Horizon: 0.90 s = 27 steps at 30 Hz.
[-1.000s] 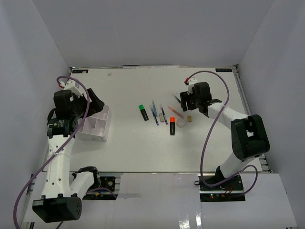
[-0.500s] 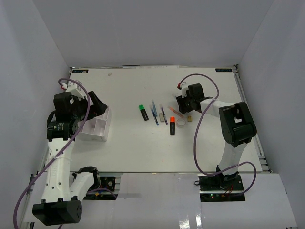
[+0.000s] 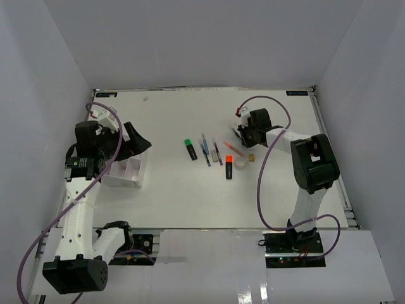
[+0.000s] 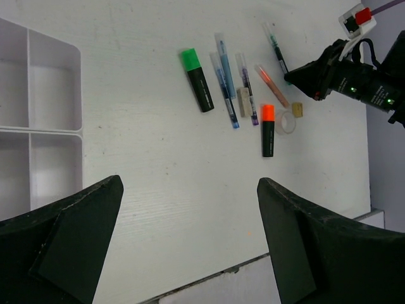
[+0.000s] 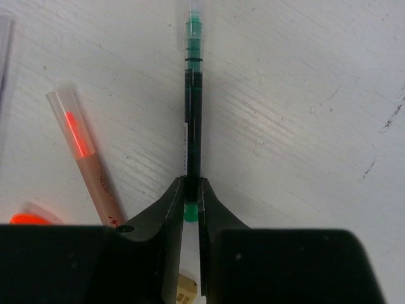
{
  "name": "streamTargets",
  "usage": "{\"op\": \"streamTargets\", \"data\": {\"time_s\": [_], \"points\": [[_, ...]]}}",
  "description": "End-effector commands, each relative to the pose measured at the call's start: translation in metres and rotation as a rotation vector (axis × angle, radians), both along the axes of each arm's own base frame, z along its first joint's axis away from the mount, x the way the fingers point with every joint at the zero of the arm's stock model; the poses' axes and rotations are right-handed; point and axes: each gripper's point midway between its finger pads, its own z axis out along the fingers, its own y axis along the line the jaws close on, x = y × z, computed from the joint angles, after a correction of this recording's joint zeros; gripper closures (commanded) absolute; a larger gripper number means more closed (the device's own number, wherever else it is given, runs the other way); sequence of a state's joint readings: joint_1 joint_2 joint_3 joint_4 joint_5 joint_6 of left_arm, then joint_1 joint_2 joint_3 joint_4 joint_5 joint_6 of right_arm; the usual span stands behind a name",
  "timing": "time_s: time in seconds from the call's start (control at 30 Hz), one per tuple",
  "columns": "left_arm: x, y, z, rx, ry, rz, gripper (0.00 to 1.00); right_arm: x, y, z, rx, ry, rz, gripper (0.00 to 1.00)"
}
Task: Sort the stationery into containers
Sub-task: Pick up the pen from the center of the board.
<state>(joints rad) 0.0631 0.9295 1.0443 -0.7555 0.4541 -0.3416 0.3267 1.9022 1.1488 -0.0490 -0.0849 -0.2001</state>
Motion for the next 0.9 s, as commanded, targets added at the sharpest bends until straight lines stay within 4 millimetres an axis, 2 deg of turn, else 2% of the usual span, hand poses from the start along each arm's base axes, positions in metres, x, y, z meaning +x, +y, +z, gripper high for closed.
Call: {"op": "streamTargets", "data": {"time_s": [0.0,0.03,0.13,0.17,0.2,0.23,0.3,0.33,0.37,0.4,0.43,0.47,0.53,0.63,0.73,0.87], "points": [[-0.002,-0.017,0.022,-0.081,-0.025,-0.073,0.02,0.005,0.005,0.037,0.034,-0.073,0.024,0.91],[-0.002,-0.019,0.025,-0.093,-0.028,-0.077,0.02,0.006,0.01,0.059,0.066,-0.126,0.035,0.92],[0.002,-0.025,0.036,-0.141,-0.034,-0.085,0.02,-0.004,0.026,0.088,0.12,-0.186,0.078,0.92],[0.003,-0.027,0.039,-0.151,-0.039,-0.091,0.02,-0.013,0.044,0.112,0.159,-0.251,0.124,0.92],[0.006,-0.029,0.041,-0.161,-0.045,-0.097,0.02,-0.022,0.055,0.122,0.174,-0.276,0.157,0.92],[0.007,-0.031,0.045,-0.172,-0.049,-0.1,0.02,-0.038,0.078,0.147,0.207,-0.334,0.219,0.92],[0.012,-0.034,0.045,-0.18,-0.043,-0.108,0.02,-0.058,0.102,0.164,0.264,-0.375,0.28,0.92],[0.012,-0.038,0.05,-0.189,-0.045,-0.119,0.02,-0.078,0.123,0.181,0.312,-0.4,0.338,0.92],[0.013,-0.04,0.052,-0.195,-0.048,-0.124,0.02,-0.087,0.136,0.194,0.363,-0.426,0.361,0.92],[0.017,-0.04,0.055,-0.199,-0.058,-0.12,0.02,-0.1,0.147,0.198,0.394,-0.428,0.393,0.92],[0.016,-0.056,0.059,-0.207,-0.062,-0.166,0.02,-0.12,0.167,0.217,0.465,-0.459,0.448,0.92],[0.016,-0.061,0.059,-0.212,-0.056,-0.176,0.02,-0.129,0.172,0.217,0.471,-0.456,0.469,0.92],[0.017,-0.075,0.061,-0.215,-0.057,-0.215,0.02,-0.153,0.193,0.233,0.559,-0.475,0.534,0.92],[0.02,-0.082,0.067,-0.206,-0.074,-0.215,0.02,-0.171,0.21,0.246,0.617,-0.483,0.589,0.92],[0.021,-0.082,0.075,-0.211,-0.102,-0.203,0.02,-0.18,0.218,0.252,0.646,-0.485,0.621,0.92],[0.022,-0.084,0.08,-0.226,-0.11,-0.197,0.12,-0.19,0.226,0.256,0.667,-0.484,0.653,0.92]]}}
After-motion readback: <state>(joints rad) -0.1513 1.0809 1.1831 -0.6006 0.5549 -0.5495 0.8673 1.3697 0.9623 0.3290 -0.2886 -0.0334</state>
